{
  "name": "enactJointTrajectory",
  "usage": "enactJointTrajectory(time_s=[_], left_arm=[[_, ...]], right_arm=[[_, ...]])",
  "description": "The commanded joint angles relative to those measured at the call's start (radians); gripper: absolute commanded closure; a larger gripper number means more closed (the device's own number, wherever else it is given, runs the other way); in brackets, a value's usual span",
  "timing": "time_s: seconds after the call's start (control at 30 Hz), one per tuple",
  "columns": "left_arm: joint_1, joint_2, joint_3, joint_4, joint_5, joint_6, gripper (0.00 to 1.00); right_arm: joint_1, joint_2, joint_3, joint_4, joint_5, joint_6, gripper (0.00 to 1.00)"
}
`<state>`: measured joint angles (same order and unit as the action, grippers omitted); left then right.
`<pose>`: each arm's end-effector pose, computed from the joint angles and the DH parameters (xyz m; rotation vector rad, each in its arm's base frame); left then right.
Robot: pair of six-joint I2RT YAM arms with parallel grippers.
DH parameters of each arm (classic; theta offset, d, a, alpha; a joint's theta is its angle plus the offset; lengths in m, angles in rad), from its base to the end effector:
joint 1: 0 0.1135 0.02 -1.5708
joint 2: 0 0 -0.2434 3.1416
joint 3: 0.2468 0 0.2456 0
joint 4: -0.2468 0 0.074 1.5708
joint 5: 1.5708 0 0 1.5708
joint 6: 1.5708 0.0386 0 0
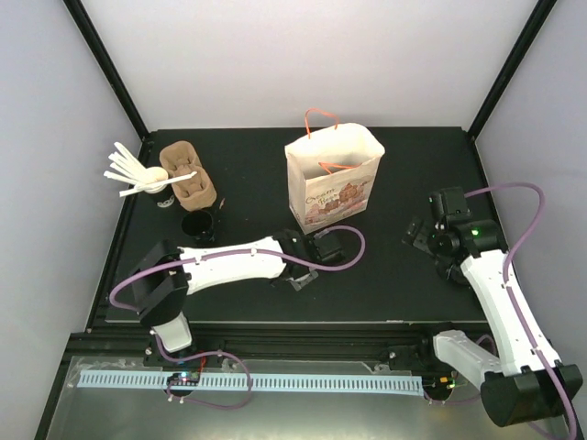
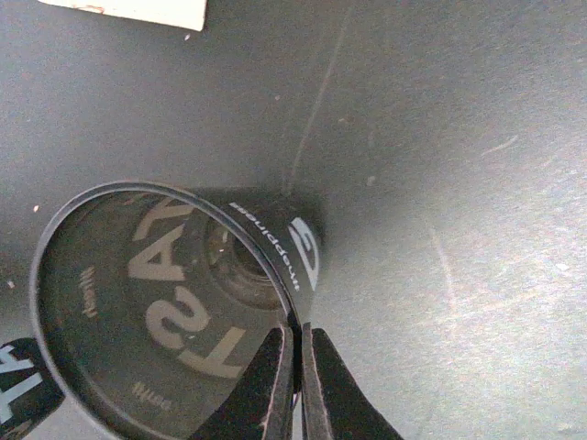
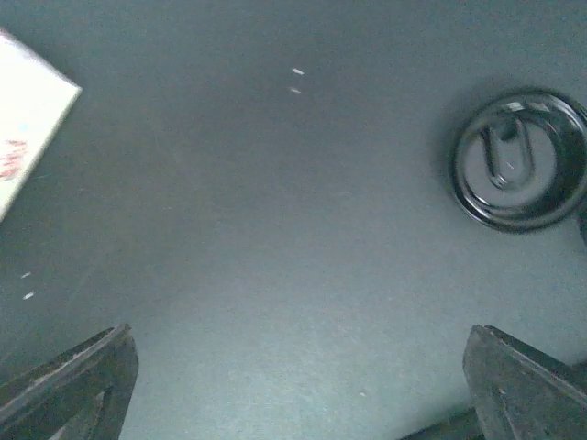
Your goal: Pack the takeout coffee
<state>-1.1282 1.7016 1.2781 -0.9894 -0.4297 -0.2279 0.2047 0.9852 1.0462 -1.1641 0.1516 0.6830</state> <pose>0.1476 -0.2739 0.2039 1.1464 2.4807 0.3288 0.1677 0.0289 0.2906 0.6754 2.5674 0.0895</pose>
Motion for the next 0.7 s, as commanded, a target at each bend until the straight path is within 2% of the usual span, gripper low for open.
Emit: enactJointTrajectory(time_s=[0.0, 0.13, 0.2, 0.27, 0.33, 0.67], left_arm=[[-0.015, 0.016, -0.009, 0.066, 0.042, -0.041, 0.95], [-0.014, 0.011, -0.018, 0.085, 0.104, -0.045, 0.87], [-0.015, 0.002, -0.016, 0.082, 0.110, -0.044, 0.76], [-0.013, -0.014, -0.016, 0.078, 0.114, -0.042, 0.61], [-0.010, -0.034, -0.013, 0.075, 0.116, -0.043, 0.52], [0.004, -0.098, 0.074, -0.008, 0.111, -0.020, 0.39]], right_arm=[[-0.098, 0.034, -0.046, -0.055, 0.037, 0.013, 0.00], [-0.155, 0.034, -0.056, -0.037, -0.010, 0.014, 0.00], [-0.156, 0.028, -0.059, -0.026, -0.033, 0.019, 0.00], [-0.158, 0.023, -0.063, -0.023, -0.039, 0.016, 0.00], [-0.157, 0.023, -0.067, -0.024, -0.028, 0.006, 0.00], [-0.162, 0.057, -0.072, -0.043, 0.037, -0.006, 0.00]])
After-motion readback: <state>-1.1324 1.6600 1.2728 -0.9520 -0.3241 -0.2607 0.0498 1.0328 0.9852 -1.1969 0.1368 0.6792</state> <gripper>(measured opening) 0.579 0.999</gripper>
